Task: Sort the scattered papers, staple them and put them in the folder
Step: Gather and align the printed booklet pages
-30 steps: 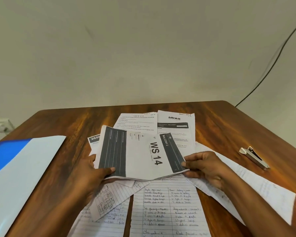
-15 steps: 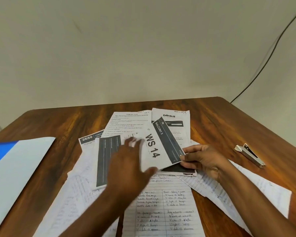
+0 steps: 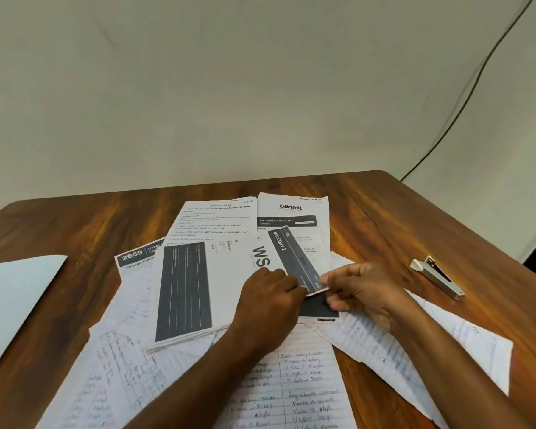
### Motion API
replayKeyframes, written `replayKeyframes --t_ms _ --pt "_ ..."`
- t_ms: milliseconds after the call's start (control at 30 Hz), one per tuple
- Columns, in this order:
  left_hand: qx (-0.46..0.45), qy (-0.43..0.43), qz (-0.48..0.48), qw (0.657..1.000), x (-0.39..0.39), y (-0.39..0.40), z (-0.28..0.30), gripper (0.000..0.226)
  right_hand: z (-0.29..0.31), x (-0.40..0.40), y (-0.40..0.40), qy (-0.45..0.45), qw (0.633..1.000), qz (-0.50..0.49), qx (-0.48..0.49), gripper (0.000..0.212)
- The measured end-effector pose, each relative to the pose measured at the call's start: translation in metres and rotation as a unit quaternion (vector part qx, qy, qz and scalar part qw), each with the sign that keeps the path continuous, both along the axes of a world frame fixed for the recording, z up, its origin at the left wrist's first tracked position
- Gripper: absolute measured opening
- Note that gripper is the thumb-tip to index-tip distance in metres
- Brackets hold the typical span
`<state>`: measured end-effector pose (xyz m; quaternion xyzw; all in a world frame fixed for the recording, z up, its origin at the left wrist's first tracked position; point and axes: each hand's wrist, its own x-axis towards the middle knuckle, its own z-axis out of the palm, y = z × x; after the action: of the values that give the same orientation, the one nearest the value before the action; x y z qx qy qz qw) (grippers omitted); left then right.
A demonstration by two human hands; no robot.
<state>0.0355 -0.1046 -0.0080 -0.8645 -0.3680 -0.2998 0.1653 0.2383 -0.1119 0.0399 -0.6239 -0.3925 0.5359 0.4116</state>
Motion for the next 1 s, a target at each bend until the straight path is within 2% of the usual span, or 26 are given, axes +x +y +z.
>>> replayKeyframes --t_ms 67,133,167,267,333,400,433,533,600,767,833,900,1000 --pt "-0.013 0.0 -0.002 1.0 0.0 -0.001 0.0 0.007 0.0 0.012 -0.003 -0.203 0.977 -0.027 0.057 0.013" --pt "-0.012 -0.004 -0.004 1.0 0.001 0.0 0.0 0.006 -0.002 0.031 -0.002 -0.418 0.9 -0.075 0.095 0.02" --pt "-0.012 -0.004 -0.003 1.0 0.001 0.0 0.001 0.005 -0.004 0.042 -0.001 -0.489 0.861 -0.103 0.093 0.024" --pt "-0.005 -0.007 0.003 1.0 0.001 0.001 -0.001 0.004 -0.015 0.08 0.003 -0.621 0.761 -0.17 0.077 0.04" --pt "-0.003 -0.011 0.001 1.0 0.002 0.0 -0.001 0.006 -0.024 0.106 0.006 -0.656 0.729 -0.19 0.046 0.057" --pt "-0.002 -0.015 -0.003 1.0 0.004 -0.001 0.0 0.007 -0.029 0.121 0.008 -0.634 0.746 -0.202 -0.006 0.074" --pt "-0.001 -0.017 -0.003 1.0 0.005 -0.002 -0.001 0.007 -0.033 0.127 0.009 -0.615 0.761 -0.207 -0.017 0.075" --pt "0.005 -0.022 -0.004 1.0 0.005 0.0 -0.002 0.005 -0.028 0.129 0.009 -0.588 0.78 -0.213 -0.013 0.044" --pt "0.006 -0.019 -0.004 1.0 0.005 0.0 -0.003 0.004 -0.023 0.128 0.007 -0.582 0.785 -0.212 -0.012 0.031" --pt "0.004 -0.011 -0.002 1.0 0.004 -0.001 -0.004 0.008 -0.017 0.113 0.001 -0.573 0.79 -0.204 0.075 0.029" --pt "0.006 -0.011 0.0 1.0 0.005 -0.001 -0.004 0.008 -0.005 0.093 -0.007 -0.523 0.825 -0.167 0.135 0.024" --pt "0.006 -0.009 0.001 1.0 0.004 0.001 -0.004 0.008 0.012 0.068 -0.016 -0.423 0.881 -0.115 0.177 0.015" --pt "0.002 -0.004 0.002 1.0 0.004 0.001 -0.004 0.009 0.031 0.037 -0.026 -0.213 0.971 -0.013 0.11 0.02"
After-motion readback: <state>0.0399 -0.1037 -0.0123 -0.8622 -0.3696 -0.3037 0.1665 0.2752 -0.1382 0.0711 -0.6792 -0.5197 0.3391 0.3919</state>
